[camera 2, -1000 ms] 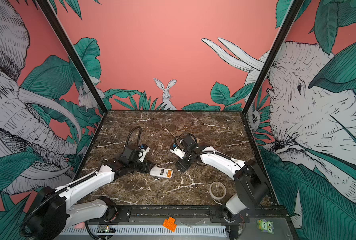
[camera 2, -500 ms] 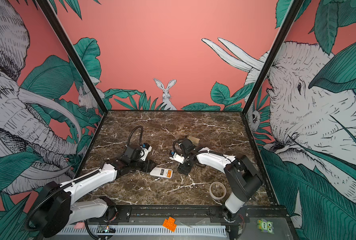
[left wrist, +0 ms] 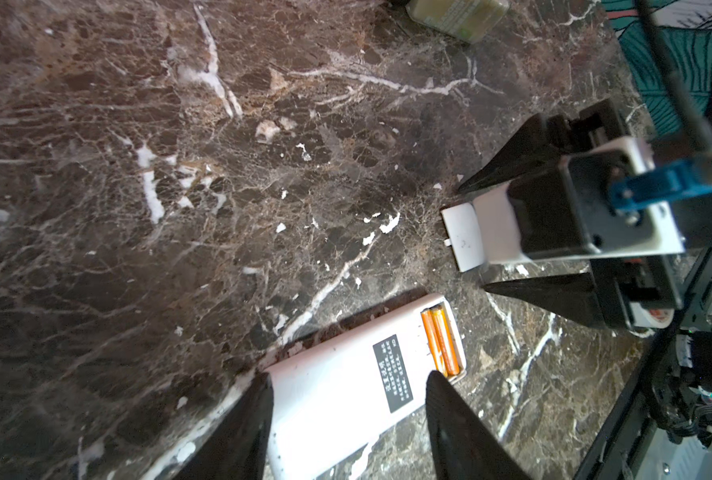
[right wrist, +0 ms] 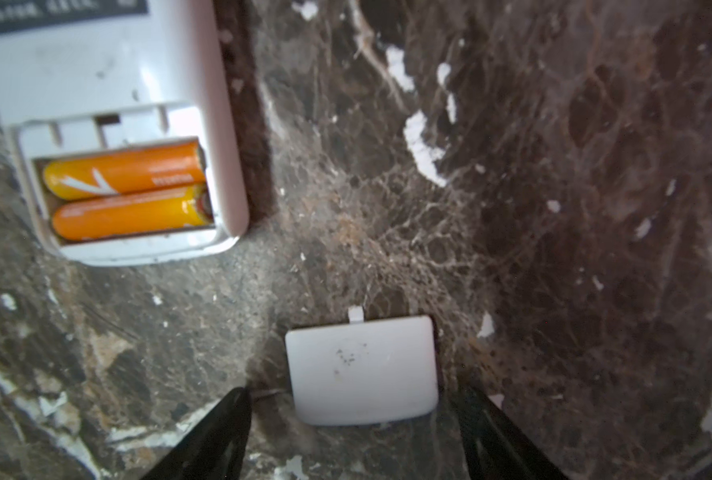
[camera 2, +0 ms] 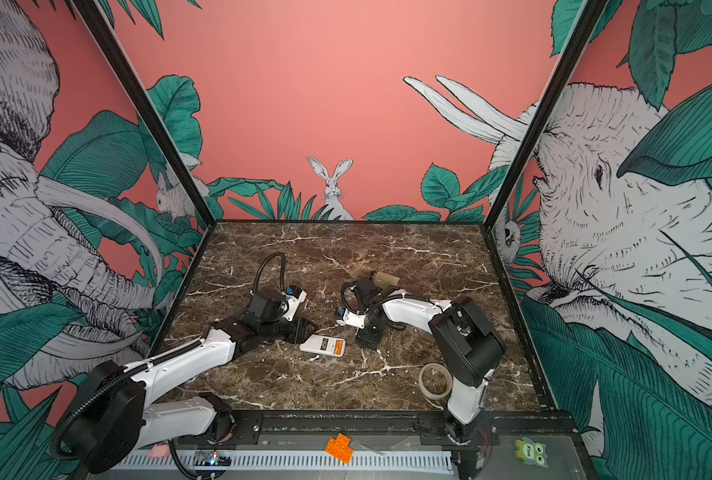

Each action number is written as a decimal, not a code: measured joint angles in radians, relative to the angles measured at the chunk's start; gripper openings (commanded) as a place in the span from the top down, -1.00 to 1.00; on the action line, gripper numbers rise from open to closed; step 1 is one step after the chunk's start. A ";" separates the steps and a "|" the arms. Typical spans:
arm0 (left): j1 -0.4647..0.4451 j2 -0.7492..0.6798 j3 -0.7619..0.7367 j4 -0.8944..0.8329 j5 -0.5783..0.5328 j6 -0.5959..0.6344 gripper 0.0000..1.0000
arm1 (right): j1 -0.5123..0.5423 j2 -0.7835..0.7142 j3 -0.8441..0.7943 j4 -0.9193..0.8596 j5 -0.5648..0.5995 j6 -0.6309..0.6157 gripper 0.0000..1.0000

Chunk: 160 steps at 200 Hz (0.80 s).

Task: Load the batteries into the remote control
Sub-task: 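Lower the right gripper around the white battery cover and close it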

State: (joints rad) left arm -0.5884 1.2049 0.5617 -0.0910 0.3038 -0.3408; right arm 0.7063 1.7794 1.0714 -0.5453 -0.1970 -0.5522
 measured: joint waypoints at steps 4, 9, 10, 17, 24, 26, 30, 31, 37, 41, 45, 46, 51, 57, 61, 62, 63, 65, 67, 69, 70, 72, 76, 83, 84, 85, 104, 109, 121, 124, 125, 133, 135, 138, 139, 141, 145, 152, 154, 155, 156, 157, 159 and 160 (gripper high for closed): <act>0.000 -0.003 0.000 0.000 0.000 0.000 -0.19 | 0.000 0.003 0.003 -0.002 0.002 -0.002 -0.52; 0.000 -0.007 -0.001 0.000 0.000 0.000 -0.19 | 0.001 0.007 0.007 -0.006 0.004 -0.003 -0.51; 0.000 -0.008 -0.001 0.000 0.000 0.000 -0.19 | 0.001 0.007 0.008 -0.007 0.004 -0.003 -0.51; 0.000 -0.013 -0.001 0.000 -0.001 0.000 -0.19 | 0.001 0.010 0.012 -0.010 0.008 -0.006 -0.50; 0.000 -0.018 -0.001 0.000 -0.001 0.000 -0.19 | 0.001 0.014 0.016 -0.014 0.011 -0.010 -0.48; 0.000 -0.019 -0.001 0.000 -0.001 0.000 -0.19 | 0.001 0.015 0.018 -0.014 0.011 -0.012 -0.48; 0.000 -0.021 -0.001 0.000 -0.001 0.000 -0.19 | 0.001 0.017 0.021 -0.016 0.013 -0.013 -0.47; 0.000 -0.022 -0.001 -0.001 -0.001 0.000 -0.19 | 0.001 0.017 0.021 -0.017 0.013 -0.013 -0.47; 0.000 -0.025 -0.001 -0.001 -0.001 0.000 -0.19 | 0.001 0.019 0.023 -0.017 0.014 -0.016 -0.45; 0.000 -0.026 -0.001 0.000 -0.001 0.000 -0.19 | 0.001 0.019 0.023 -0.018 0.016 -0.017 -0.43; 0.000 -0.027 -0.001 0.000 -0.001 0.000 -0.19 | 0.001 0.020 0.024 -0.017 0.016 -0.020 -0.41; 0.000 -0.027 -0.001 0.000 -0.001 0.000 -0.19 | 0.001 0.020 0.024 -0.018 0.016 -0.020 -0.41; 0.000 -0.028 -0.001 -0.001 -0.002 0.000 -0.19 | 0.001 0.021 0.024 -0.017 0.018 -0.021 -0.39; 0.000 -0.028 -0.001 -0.001 -0.002 0.000 -0.19 | 0.001 0.021 0.026 -0.018 0.018 -0.022 -0.37; 0.000 -0.028 -0.001 -0.001 -0.002 0.000 -0.19 | 0.001 0.023 0.027 -0.019 0.019 -0.023 -0.36; 0.000 -0.028 -0.001 -0.001 -0.002 0.000 -0.19 | 0.001 0.023 0.027 -0.019 0.019 -0.023 -0.35; 0.000 -0.028 -0.001 -0.001 -0.002 0.000 -0.19 | 0.001 0.023 0.028 -0.020 0.019 -0.023 -0.35; 0.000 -0.028 -0.001 -0.001 -0.002 0.000 -0.19 | 0.001 0.024 0.029 -0.020 0.019 -0.024 -0.35; 0.000 -0.028 -0.002 -0.001 -0.002 0.000 -0.19 | 0.002 0.024 0.030 -0.021 0.019 -0.024 -0.34; 0.000 -0.028 -0.002 -0.001 -0.002 0.000 -0.19 | 0.002 0.025 0.031 -0.022 0.020 -0.024 -0.33; 0.000 -0.028 -0.002 -0.001 -0.002 0.000 -0.19 | 0.002 0.026 0.031 -0.022 0.020 -0.024 -0.33; 0.000 -0.028 -0.002 -0.001 -0.003 0.000 -0.19 | 0.002 0.026 0.032 -0.023 0.021 -0.024 -0.33; 0.000 -0.028 -0.002 -0.002 -0.005 0.000 -0.19 | 0.002 0.027 0.034 -0.024 0.021 -0.024 -0.32; 0.000 -0.029 -0.002 -0.003 -0.005 0.000 -0.19 | 0.003 0.028 0.035 -0.026 0.022 -0.025 -0.30; 0.000 -0.029 -0.002 -0.004 -0.006 0.001 -0.19 | 0.003 0.029 0.036 -0.026 0.022 -0.025 -0.30; 0.000 -0.029 -0.002 -0.004 -0.006 0.000 -0.19 | 0.004 0.029 0.036 -0.026 0.022 -0.026 -0.29; 0.000 -0.029 -0.002 -0.010 -0.009 0.001 -0.19 | 0.010 0.030 0.037 -0.030 0.024 -0.029 -0.21; 0.000 -0.029 -0.002 -0.011 -0.009 0.001 -0.19 | 0.011 0.030 0.037 -0.031 0.024 -0.030 -0.19; 0.000 -0.029 -0.002 -0.013 -0.010 0.001 -0.19 | 0.016 0.031 0.039 -0.035 0.026 -0.033 -0.15; 0.000 -0.029 -0.002 -0.013 -0.010 0.001 -0.19 | 0.017 0.031 0.040 -0.037 0.027 -0.034 -0.14; 0.000 -0.029 -0.002 -0.013 -0.010 0.001 -0.19 | 0.017 0.031 0.040 -0.037 0.027 -0.034 -0.14; 0.000 -0.030 -0.002 -0.013 -0.010 0.001 -0.19 | 0.021 0.032 0.041 -0.039 0.029 -0.036 -0.11; 0.000 -0.030 -0.002 -0.014 -0.010 0.001 -0.19 | 0.021 0.032 0.041 -0.040 0.029 -0.036 -0.11; 0.000 -0.031 -0.002 -0.014 -0.010 0.001 -0.19 | 0.022 0.032 0.041 -0.040 0.029 -0.036 -0.10; 0.000 -0.031 -0.003 -0.014 -0.010 0.001 -0.19 | 0.023 0.032 0.041 -0.040 0.029 -0.037 -0.10; 0.000 -0.031 -0.003 -0.014 -0.011 0.001 -0.19 | 0.023 0.032 0.041 -0.040 0.029 -0.037 -0.09; 0.000 -0.034 -0.004 -0.014 -0.011 0.001 -0.19 | 0.024 0.032 0.041 -0.042 0.030 -0.037 -0.08; 0.000 -0.039 -0.007 -0.015 -0.013 0.001 -0.19 | 0.027 0.032 0.042 -0.043 0.031 -0.039 -0.06; 0.000 -0.041 -0.008 -0.016 -0.013 0.001 -0.19 | 0.027 0.032 0.042 -0.043 0.031 -0.039 -0.05; 0.000 -0.042 -0.008 -0.016 -0.013 0.001 -0.19 | 0.027 0.032 0.042 -0.043 0.031 -0.039 -0.05; 0.000 -0.042 -0.009 -0.016 -0.013 0.001 -0.19 | 0.027 0.033 0.042 -0.044 0.031 -0.039 -0.05; 0.000 -0.043 -0.009 -0.016 -0.013 0.001 -0.19 | 0.028 0.033 0.042 -0.044 0.031 -0.039 -0.04; 0.000 -0.045 -0.010 -0.016 -0.014 0.001 -0.19 | 0.029 0.033 0.042 -0.044 0.031 -0.040 -0.04; 0.000 -0.045 -0.010 -0.017 -0.014 0.001 -0.19 | 0.029 0.033 0.042 -0.044 0.031 -0.039 -0.04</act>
State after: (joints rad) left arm -0.5884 1.1595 0.5518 -0.1078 0.2901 -0.3401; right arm 0.7353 1.8122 1.1137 -0.5892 -0.1658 -0.5915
